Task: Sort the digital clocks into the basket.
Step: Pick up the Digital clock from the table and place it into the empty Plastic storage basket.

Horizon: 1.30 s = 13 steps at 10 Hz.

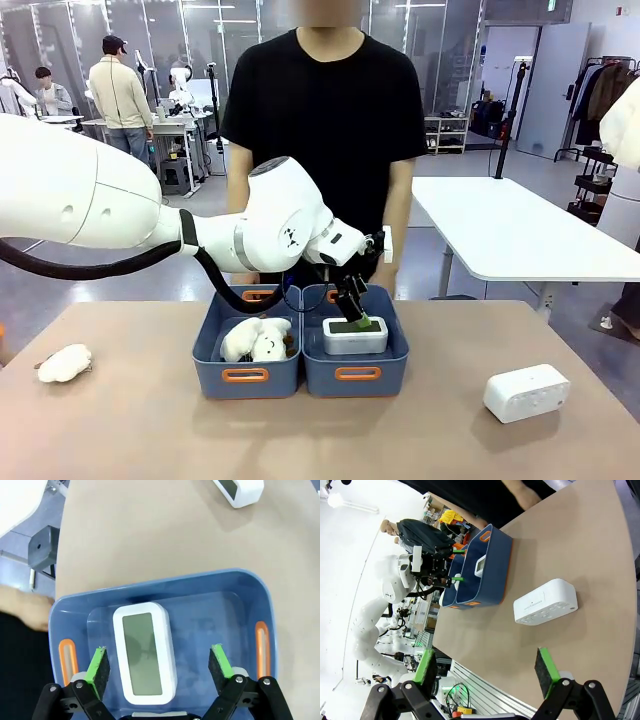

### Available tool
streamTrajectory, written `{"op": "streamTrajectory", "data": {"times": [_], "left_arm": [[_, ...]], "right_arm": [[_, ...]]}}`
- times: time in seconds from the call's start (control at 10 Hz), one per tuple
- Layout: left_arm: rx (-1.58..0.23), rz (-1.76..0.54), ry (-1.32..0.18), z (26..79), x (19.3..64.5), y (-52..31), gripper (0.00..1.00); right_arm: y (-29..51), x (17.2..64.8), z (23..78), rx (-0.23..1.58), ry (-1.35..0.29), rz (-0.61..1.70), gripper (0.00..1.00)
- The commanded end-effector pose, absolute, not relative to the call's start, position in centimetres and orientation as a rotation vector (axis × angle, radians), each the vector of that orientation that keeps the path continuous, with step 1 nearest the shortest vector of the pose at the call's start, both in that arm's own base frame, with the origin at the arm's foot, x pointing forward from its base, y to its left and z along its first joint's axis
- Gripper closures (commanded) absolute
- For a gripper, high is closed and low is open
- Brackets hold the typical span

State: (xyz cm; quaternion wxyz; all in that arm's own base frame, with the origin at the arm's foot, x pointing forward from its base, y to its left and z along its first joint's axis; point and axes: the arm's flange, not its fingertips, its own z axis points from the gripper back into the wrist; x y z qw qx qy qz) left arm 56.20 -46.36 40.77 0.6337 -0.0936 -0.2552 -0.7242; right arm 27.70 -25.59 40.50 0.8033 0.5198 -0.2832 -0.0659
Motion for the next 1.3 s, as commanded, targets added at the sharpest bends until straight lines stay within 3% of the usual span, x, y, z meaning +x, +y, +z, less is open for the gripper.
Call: {"op": "streamTrajectory", "data": {"times": [0.0, 0.9, 1.0, 1.2], "left_arm": [[-0.193, -1.646, -0.572, 40.3, 56.5, -46.2, 0.0], [-0.201, -1.66, -0.575, 40.2, 56.5, -46.2, 0.0], [-0.248, -1.548, -0.625, 42.5, 56.4, -43.4, 0.0], [-0.307, -1.542, -0.621, 44.7, 53.9, -41.8, 0.0]], "right_arm": [[-25.6, 27.6, 40.7, 1.117, -0.619, -0.132, 0.0], [-25.6, 27.6, 40.7, 1.117, -0.619, -0.132, 0.0], [-25.6, 27.6, 40.7, 1.117, -0.619, -0.132, 0.0], [-25.6, 27.6, 40.7, 1.117, -0.619, -0.132, 0.0]]}}
